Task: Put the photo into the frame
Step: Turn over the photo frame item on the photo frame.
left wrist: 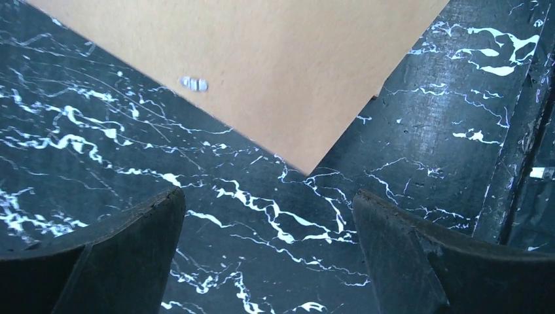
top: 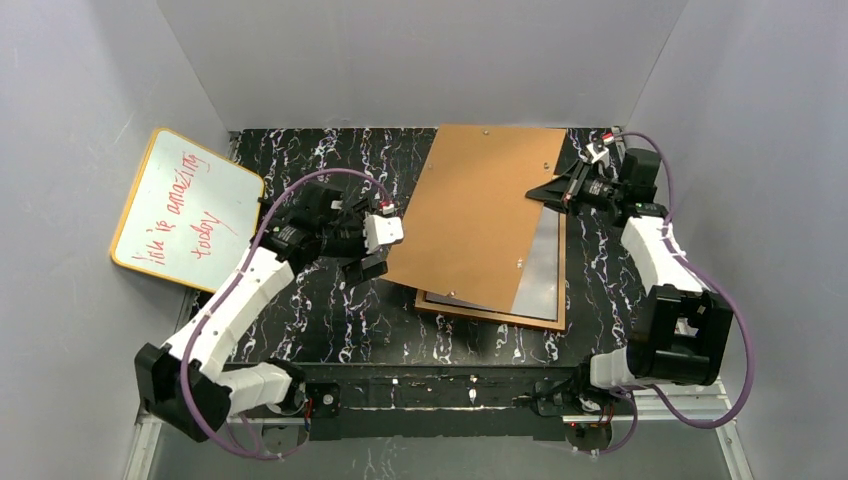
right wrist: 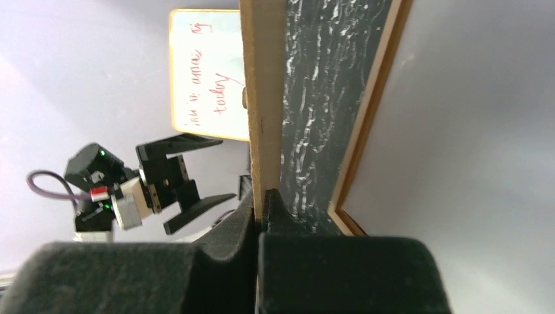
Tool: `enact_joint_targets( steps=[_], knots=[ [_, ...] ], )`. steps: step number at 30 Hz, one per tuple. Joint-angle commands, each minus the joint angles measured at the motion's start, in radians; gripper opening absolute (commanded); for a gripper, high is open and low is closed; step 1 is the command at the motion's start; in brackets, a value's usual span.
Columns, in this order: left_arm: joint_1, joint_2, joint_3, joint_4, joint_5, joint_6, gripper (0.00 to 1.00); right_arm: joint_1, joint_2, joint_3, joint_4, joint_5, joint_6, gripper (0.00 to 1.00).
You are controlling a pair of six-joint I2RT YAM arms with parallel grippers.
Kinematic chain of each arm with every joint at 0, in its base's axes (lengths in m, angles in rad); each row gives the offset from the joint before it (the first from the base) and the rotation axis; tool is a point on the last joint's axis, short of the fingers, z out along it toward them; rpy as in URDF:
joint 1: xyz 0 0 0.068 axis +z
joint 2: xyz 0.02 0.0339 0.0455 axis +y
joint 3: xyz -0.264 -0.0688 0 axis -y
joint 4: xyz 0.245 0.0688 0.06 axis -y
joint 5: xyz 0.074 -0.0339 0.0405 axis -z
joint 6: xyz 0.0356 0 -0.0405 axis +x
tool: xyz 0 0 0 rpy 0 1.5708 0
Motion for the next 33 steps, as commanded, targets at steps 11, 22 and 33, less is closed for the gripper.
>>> enact_joint_targets(
  steps=[11,22,33],
  knots=[
    [0.109,0.537,0.248,0.062,0.020,-0.027,0.98,-0.078,0.239,0.447,-0.585,-0.105,-0.423,0.01],
    [0.109,0.711,0.325,0.135,0.007,-0.042,0.98,-0.190,0.257,0.434,-0.638,-0.068,-0.487,0.01],
    [0.108,0.736,0.331,0.163,0.035,-0.081,0.98,-0.202,0.301,0.489,-0.738,-0.002,-0.569,0.01]
  ],
)
